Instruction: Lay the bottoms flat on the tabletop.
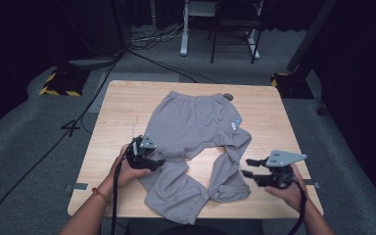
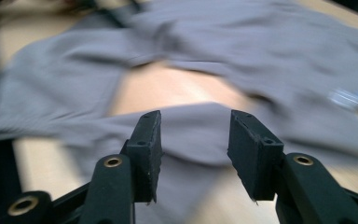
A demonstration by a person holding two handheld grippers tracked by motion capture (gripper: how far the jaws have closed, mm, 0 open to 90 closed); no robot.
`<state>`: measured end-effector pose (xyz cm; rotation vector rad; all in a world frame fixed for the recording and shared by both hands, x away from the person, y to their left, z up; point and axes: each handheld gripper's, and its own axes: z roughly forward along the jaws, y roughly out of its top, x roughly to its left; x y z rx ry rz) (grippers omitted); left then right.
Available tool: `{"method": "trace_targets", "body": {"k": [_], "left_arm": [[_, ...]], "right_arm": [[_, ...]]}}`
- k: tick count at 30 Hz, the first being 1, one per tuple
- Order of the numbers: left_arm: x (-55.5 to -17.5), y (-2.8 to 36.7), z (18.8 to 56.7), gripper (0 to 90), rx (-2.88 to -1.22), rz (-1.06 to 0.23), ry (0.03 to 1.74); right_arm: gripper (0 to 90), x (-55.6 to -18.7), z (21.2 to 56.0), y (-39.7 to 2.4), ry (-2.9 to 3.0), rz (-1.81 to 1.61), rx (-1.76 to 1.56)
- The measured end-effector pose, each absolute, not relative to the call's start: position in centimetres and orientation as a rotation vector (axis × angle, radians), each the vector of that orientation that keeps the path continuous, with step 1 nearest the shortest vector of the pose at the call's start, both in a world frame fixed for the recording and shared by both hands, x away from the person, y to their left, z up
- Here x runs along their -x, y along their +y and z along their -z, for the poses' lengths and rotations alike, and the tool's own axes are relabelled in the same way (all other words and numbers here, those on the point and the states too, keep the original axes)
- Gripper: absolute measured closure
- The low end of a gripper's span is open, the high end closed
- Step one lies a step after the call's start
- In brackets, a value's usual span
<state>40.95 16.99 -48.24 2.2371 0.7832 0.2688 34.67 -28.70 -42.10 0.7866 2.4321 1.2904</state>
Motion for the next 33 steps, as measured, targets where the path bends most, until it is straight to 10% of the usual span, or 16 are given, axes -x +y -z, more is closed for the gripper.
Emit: {"method": "trace_targets", "body": {"k": [18, 33], "left_arm": [[-40.4, -6.4, 45.5, 39.2, -2.341, -0.133, 0.365], [-42.5, -4.7, 47.8, 87.3, -2.420, -0.111, 0.373]], "right_arm": [[57.2, -35.8, 47.2, -27.3, 2.760, -1.060, -0.652], [57.3, -33.3, 47.6, -24.2, 2.956, -0.914, -0.370]]}}
